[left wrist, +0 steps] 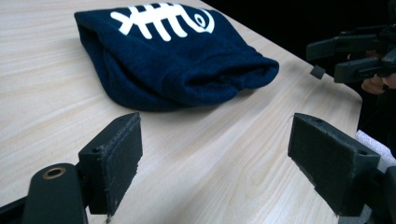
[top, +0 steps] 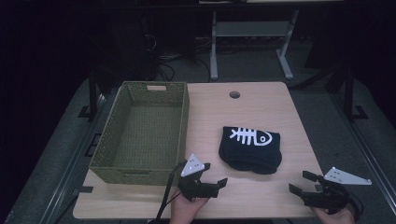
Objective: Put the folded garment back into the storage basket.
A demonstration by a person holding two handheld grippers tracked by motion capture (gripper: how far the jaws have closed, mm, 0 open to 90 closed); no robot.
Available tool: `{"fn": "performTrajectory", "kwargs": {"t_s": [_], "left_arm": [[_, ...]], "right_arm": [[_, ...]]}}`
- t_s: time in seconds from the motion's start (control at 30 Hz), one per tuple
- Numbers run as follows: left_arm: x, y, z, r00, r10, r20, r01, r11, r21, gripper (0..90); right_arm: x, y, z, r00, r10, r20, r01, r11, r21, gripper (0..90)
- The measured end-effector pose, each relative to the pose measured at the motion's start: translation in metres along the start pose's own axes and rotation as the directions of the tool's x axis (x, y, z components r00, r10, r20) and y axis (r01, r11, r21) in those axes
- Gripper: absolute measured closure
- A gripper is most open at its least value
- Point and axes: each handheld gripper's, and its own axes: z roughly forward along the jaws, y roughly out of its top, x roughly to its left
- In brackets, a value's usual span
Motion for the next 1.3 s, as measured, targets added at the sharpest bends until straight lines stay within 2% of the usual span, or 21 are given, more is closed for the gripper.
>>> {"fn": "performTrajectory", "kwargs": {"t_s": [0.33,0.5,0.63,0.87,1.03,1.3], "left_arm": [[-0.001,0.005,0.005,1.0000,0.002,0.005,-0.002,0.9999,0.011,17.3],[0.001,0.011,0.007,1.0000,-0.007,-0.002,0.007,1.0000,-0.001,17.3],[0.006,0.018,0.016,0.9997,-0.026,0.002,0.026,0.9997,0.001,17.3],[0.007,0.028,0.027,0.9998,-0.014,-0.011,0.014,0.9999,-0.005,17.4],[0.008,0.035,0.032,0.9998,-0.019,-0.009,0.019,0.9997,-0.015,17.6],[0.015,0.047,0.047,0.9985,-0.053,-0.017,0.052,0.9983,-0.025,17.6]], "right_arm": [[0.002,0.009,0.001,0.9999,-0.004,-0.012,0.004,1.000,0.003,14.4],[0.002,0.019,0.005,0.9995,-0.011,-0.028,0.011,1.000,-0.001,14.4],[0.001,0.028,0.008,0.9991,-0.021,-0.037,0.021,1.000,0.003,14.4],[0.001,0.039,0.011,0.9989,-0.028,-0.038,0.028,1.000,0.002,14.4],[0.001,0.045,0.017,0.9987,-0.029,-0.042,0.030,0.999,0.011,14.4],[-0.006,0.061,0.030,0.9988,-0.031,-0.039,0.032,0.999,0.031,14.4]]}}
